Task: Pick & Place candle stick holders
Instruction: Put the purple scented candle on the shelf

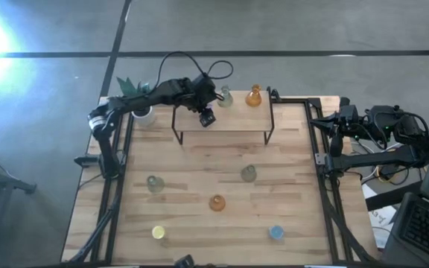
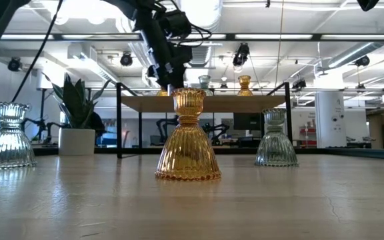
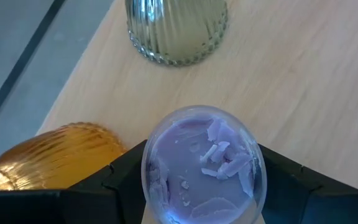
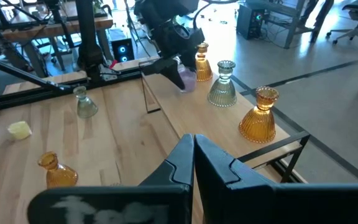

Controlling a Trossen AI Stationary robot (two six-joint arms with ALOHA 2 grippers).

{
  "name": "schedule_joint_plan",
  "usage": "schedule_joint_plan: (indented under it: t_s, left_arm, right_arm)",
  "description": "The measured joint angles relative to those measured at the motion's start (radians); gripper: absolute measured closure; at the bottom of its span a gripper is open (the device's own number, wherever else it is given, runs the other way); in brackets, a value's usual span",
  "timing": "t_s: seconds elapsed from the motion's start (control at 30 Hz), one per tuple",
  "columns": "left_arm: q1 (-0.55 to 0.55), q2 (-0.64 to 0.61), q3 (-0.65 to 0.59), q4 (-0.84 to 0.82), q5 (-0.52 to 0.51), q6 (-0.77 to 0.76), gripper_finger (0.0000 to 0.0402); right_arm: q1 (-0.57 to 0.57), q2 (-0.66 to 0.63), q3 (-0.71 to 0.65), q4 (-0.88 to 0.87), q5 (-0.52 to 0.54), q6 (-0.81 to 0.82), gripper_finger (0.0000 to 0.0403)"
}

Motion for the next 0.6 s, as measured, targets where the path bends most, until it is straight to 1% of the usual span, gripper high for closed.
schedule_joint_plan:
  t_s: [0.3,0.6]
  left_arm:
    - [0.0,0.012,0.002,0.018,0.0,0.011,0.0164]
    - [0.0,0.012,0.002,0.021,0.009,-0.025,0.016]
  right_arm:
    - [0.0,0.0,0.0,0.0,0.0,0.0,0.0394]
    - [0.0,0.0,0.0,0.0,0.0,0.0,0.0394]
